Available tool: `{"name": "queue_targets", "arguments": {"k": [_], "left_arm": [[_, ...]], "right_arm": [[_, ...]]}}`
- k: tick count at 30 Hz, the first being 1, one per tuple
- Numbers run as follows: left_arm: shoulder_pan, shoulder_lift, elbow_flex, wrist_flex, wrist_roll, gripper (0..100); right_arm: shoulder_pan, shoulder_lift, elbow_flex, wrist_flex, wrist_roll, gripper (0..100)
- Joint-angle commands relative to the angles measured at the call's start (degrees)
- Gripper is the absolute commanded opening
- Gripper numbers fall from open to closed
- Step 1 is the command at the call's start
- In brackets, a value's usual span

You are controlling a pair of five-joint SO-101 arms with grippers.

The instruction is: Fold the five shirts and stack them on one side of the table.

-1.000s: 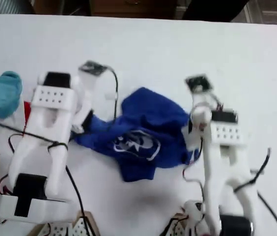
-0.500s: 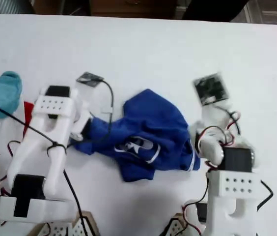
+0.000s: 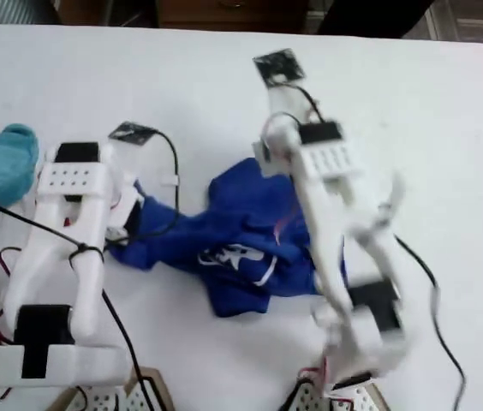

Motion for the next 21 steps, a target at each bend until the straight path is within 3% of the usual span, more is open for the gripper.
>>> {"name": "queue_targets", "arguments": {"k": [1, 11, 18, 21], "left_arm": [[-2.02, -2.29, -1.71, 4.04, -0.62, 3], [-12.40, -2.55, -2.24, 6.15, -11.96, 3], [-11.16, -2.20, -1.98, 4.22, -11.87, 3], [-10.29, -2.20, -2.07, 3.52, -11.87, 3]], "right_arm": [[-1.63, 18.95, -20.84, 6.02, -0.53, 23.7], [-3.03, 45.85, -59.34, 28.44, -0.62, 23.7], [-2.59, 49.36, -77.80, 33.19, -0.88, 23.7], [-2.77, 49.98, -81.41, 33.19, -5.54, 23.7]]}}
